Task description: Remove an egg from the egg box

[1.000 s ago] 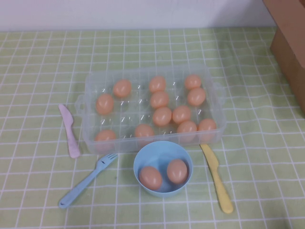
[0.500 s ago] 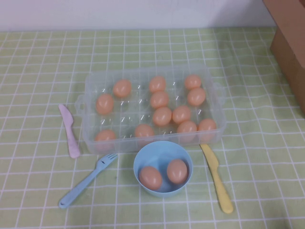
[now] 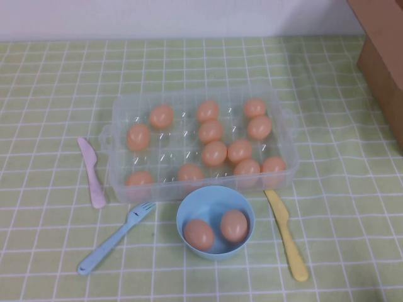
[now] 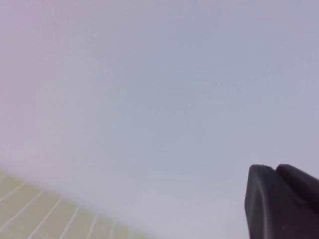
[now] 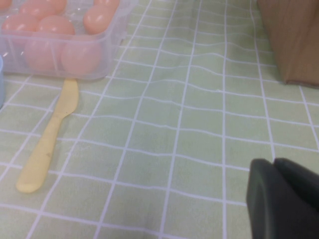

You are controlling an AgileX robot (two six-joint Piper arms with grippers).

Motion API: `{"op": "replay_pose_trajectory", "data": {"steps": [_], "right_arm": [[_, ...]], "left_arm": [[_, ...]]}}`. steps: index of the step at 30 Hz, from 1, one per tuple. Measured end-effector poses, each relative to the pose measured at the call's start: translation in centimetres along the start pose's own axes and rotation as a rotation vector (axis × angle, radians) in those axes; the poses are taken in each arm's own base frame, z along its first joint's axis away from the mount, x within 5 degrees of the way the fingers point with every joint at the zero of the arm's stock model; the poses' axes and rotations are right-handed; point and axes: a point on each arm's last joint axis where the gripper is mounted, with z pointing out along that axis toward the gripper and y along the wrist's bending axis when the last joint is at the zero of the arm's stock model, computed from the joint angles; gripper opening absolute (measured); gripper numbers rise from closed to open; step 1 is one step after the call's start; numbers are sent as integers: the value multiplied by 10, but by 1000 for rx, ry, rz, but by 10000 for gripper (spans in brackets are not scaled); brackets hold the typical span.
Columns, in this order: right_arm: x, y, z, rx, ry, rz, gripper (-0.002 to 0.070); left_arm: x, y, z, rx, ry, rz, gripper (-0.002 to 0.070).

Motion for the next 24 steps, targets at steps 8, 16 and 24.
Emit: {"op": "replay_pose_trajectory", "data": {"steps": [8, 16, 24], "right_arm": [[0, 0, 0, 0, 0, 0, -20], [0, 0, 0, 0, 0, 0, -20], [0, 0, 0, 0, 0, 0, -20]], "left_arm": [[-12, -4, -1, 51, -133, -80, -5], [-13, -4, -1, 50, -136, -126, -5], [-11, -3, -1, 40, -121, -131, -5]]}}
